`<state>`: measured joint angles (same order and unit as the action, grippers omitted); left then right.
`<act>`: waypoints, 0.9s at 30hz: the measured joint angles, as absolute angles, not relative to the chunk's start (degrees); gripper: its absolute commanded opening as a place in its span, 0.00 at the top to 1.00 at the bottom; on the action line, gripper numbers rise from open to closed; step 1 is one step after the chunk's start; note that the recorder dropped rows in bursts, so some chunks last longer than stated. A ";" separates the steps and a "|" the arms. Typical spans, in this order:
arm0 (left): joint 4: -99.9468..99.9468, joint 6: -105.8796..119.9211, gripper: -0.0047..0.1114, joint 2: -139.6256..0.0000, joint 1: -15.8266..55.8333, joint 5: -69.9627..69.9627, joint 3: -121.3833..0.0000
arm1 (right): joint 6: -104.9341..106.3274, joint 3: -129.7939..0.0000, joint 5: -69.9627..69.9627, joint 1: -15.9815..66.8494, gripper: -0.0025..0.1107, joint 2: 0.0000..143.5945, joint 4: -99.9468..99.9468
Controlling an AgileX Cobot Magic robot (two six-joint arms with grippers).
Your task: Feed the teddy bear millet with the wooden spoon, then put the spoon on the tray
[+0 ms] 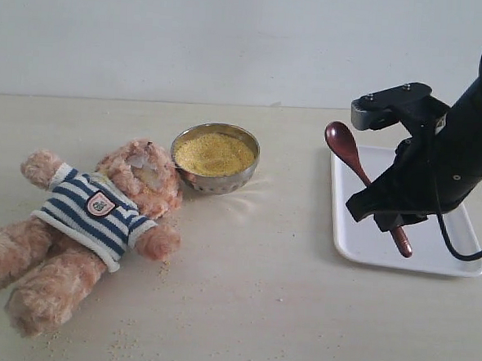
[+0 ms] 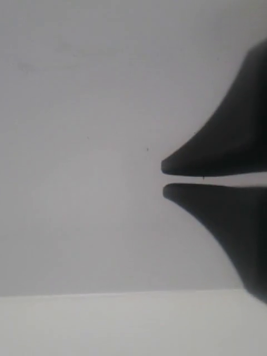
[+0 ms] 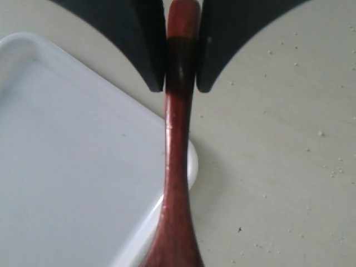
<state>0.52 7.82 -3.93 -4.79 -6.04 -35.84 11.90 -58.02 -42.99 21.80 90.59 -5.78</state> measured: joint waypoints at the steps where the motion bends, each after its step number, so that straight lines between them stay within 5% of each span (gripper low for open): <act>1: 0.00 7.94 0.92 -3.93 -3.15 -6.04 -35.84 | 11.92 -58.02 -42.99 21.80 0.98 90.59 -5.88; 7: -4.56 6.68 0.92 -3.93 2.75 -8.27 -32.79 | 12.15 -58.02 -42.87 21.80 0.98 90.59 -6.21; 27: -11.41 14.84 0.92 -6.17 3.11 -9.39 -3.33 | 14.95 -58.02 -46.00 21.80 0.98 90.56 -6.21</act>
